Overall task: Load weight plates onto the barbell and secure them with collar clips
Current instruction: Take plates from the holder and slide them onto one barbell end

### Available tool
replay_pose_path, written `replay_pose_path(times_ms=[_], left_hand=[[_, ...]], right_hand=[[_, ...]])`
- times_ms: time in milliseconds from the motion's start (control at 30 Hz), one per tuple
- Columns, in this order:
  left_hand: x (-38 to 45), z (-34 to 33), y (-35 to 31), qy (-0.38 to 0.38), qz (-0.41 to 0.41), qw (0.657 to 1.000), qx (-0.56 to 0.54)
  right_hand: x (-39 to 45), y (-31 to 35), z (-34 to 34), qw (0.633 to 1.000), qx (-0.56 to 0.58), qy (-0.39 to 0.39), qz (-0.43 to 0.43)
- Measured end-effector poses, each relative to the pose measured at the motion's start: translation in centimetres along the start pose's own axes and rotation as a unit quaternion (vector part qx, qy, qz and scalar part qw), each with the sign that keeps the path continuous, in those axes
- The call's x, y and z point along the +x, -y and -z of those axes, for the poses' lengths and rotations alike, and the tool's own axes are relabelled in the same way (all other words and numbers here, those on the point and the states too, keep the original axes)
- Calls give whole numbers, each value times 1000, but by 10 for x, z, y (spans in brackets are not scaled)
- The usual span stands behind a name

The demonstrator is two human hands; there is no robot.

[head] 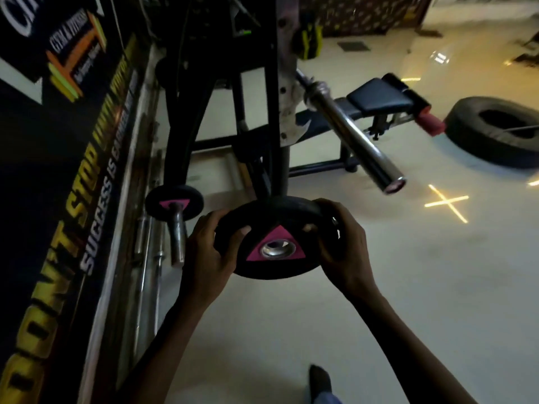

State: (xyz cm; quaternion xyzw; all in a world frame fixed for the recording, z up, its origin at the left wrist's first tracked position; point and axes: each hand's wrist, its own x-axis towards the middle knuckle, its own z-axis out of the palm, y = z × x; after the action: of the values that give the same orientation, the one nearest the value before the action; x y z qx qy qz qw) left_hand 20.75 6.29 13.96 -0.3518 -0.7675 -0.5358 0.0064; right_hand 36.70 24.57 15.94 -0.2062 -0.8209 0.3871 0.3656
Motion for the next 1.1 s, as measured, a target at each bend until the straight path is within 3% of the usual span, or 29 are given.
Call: replay_pose_path(times_ms=[200,500,1100], left_hand=[[25,-50,-70,-27,-79,997,0],[45,-129,-132,-22,-76,996,-27],[55,-206,-146,-75,-40,996,17]], right_hand=[[28,-5,79,997,-8,-46,65],[62,-43,165,996,-10,-58,60],[114,-117,201,997,36,15,60]])
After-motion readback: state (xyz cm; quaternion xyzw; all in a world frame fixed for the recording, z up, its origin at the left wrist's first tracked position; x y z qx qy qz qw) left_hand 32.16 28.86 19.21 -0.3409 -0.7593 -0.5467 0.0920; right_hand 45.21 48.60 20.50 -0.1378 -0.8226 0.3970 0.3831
